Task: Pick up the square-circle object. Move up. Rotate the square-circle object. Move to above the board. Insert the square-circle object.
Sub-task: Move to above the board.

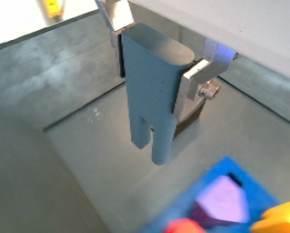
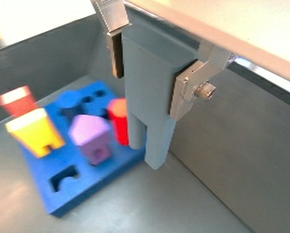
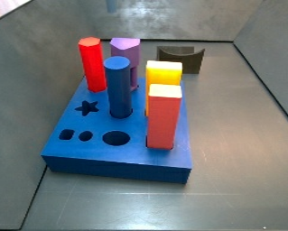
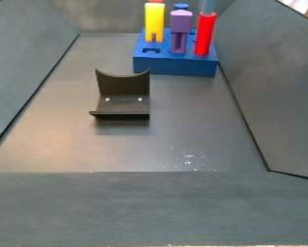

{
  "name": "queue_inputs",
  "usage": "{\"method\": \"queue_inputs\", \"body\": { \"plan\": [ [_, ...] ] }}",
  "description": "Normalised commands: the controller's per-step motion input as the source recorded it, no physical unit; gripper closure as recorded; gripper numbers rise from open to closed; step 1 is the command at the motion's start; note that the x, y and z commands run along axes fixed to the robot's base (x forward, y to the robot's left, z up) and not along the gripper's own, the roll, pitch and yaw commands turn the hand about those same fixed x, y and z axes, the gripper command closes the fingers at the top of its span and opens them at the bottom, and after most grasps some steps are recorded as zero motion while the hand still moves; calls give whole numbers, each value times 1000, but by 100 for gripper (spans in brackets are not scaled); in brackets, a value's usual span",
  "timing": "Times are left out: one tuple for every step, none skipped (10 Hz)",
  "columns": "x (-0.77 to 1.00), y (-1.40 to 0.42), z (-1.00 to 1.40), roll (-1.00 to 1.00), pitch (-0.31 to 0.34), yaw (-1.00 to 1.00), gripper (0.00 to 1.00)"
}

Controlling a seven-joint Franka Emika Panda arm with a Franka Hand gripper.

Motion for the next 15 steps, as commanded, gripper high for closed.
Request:
{"method": "queue_inputs", "body": {
  "plan": [
    [349, -1000, 43, 26, 52, 1000, 100],
    [355, -1000, 47, 26, 57, 1000, 100],
    [358, -1000, 47, 27, 60, 1000, 100],
    [385, -1000, 51, 24, 66, 1000, 100],
    [403, -1000, 50, 26, 73, 1000, 100],
    [424, -1000, 49, 29, 78, 1000, 100],
    [314, -622, 33, 36, 88, 1000, 100],
    [215, -356, 27, 41, 96, 1000, 100],
    [160, -249, 30, 43, 99, 1000, 100],
    [95, -145, 27, 52, 106, 1000, 100],
    [84, -95, 20, 61, 118, 1000, 100],
    [88, -64, 14, 67, 132, 1000, 100],
    [88, -54, 12, 73, 143, 1000, 100],
    [85, -49, 16, 90, 174, 1000, 100],
    [85, -45, 17, 100, 192, 1000, 100]
  ]
}}
